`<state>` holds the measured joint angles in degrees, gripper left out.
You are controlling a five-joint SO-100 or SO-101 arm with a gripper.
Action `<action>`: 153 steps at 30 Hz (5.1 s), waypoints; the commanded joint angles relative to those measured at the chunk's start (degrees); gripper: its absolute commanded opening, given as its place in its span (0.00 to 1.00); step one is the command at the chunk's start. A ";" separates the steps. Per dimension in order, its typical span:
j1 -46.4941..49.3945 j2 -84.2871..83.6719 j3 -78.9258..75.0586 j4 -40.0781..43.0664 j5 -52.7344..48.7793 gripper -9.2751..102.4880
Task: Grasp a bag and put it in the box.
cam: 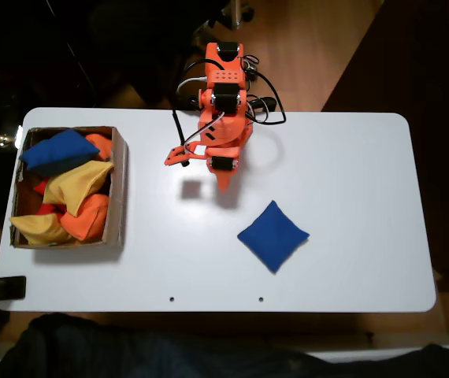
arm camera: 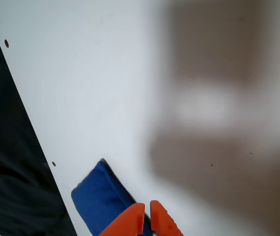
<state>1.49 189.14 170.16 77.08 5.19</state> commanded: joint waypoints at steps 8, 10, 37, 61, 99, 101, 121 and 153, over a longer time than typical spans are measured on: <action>-0.35 -0.26 -2.20 0.18 0.09 0.08; -0.35 -0.26 -2.20 0.18 0.09 0.08; -0.26 -0.79 -2.29 0.00 0.18 0.08; -1.14 -14.33 -10.90 -4.39 -2.72 0.08; -1.05 -45.00 -37.09 -2.72 -3.60 0.08; -1.05 -46.32 -38.32 -2.64 -3.60 0.08; -2.90 -62.93 -56.69 2.37 -3.43 0.08; -19.42 -78.66 -63.11 4.04 -9.93 0.08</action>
<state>-16.79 110.57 109.51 81.04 -4.13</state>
